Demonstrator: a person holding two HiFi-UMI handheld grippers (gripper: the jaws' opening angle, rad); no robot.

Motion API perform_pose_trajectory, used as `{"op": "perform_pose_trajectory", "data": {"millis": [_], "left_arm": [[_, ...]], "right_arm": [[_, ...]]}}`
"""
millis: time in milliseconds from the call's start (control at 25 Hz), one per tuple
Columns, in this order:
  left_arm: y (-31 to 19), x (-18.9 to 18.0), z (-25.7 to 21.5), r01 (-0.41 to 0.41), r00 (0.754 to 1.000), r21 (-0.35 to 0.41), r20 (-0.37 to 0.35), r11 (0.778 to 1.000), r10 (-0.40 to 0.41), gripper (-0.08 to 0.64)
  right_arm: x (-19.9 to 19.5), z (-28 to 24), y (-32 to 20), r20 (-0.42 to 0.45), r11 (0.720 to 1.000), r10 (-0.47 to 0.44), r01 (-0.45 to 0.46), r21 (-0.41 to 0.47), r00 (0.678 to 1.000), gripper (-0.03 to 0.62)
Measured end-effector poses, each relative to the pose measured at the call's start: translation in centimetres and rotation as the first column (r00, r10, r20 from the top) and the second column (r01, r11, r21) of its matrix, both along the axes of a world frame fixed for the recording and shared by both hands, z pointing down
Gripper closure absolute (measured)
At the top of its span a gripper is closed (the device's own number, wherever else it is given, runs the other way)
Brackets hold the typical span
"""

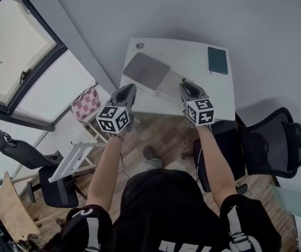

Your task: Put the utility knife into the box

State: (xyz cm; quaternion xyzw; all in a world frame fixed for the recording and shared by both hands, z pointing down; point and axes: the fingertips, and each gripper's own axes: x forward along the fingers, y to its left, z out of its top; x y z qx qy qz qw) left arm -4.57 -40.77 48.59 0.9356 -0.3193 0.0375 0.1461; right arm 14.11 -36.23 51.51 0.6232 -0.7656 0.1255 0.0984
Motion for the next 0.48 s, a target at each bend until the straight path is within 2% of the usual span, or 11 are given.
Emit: {"op": "perform_pose_trajectory", "data": {"millis": [280, 480], "left_arm": [[-2.5, 1.7, 1.1, -0.020, 1.000, -0.015, 0.008, 1.000, 0.020, 0.534], [-4.5, 3.3, 1.7, -0.004, 1.000, -0.015, 0.003, 1.000, 0.004, 0.534]], "right_arm": [[1.7, 0.7, -2.8, 0.001, 1.000, 0.012, -0.012, -0.017, 1.000, 0.523], [3.3, 1.1, -5.2, 0.000, 1.000, -0.017, 0.017, -0.027, 1.000, 0.523]]}}
